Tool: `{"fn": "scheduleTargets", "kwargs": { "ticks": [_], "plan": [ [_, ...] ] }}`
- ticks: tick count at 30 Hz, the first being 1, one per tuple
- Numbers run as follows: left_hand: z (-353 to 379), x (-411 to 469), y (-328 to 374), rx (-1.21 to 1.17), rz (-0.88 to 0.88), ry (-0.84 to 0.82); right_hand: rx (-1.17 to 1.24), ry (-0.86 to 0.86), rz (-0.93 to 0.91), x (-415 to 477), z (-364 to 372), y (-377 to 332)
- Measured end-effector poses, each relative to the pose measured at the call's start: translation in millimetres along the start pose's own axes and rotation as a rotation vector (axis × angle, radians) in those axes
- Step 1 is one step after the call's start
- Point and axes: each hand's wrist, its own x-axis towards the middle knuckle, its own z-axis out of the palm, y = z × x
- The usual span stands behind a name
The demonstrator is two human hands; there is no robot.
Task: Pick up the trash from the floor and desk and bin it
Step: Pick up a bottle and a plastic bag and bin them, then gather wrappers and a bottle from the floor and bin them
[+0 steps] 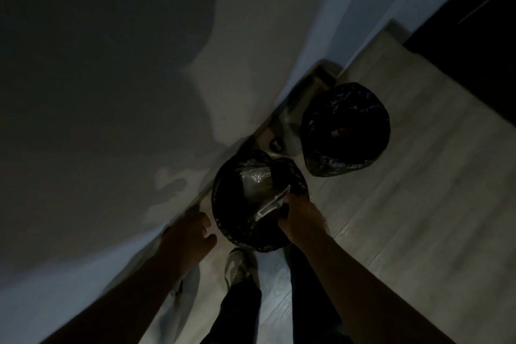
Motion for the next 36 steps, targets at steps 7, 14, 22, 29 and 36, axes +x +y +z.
{"fn": "scheduleTargets", "kwargs": {
  "ticks": [7, 14, 22, 29, 36],
  "plan": [
    [-42.9, -70.4, 22.4, 0.036, 0.087, 0.050, -0.202, -0.004, -0.156, -88.3, -44.2, -6.4],
    [-83.5, -167.1, 57.0, 0.050, 0.086, 0.160, -0.268, 0.024, -0.313, -168.8, -116.7, -26.3],
    [-96.9, -292.0, 115.1, -0.203, -0.048, 0.363, -0.332, 0.077, -0.610, -258.0, -208.8, -50.9],
    [-85.6, -399.8, 127.9, -0.339, -0.220, 0.593, -0.505, -0.020, -0.905, -328.6, -232.5, -95.5],
    [-31.0, -525.7, 97.0, -0.551, -0.550, 0.832, -0.681, -0.105, -1.271, -428.2, -173.9, -164.3]
  ]
}}
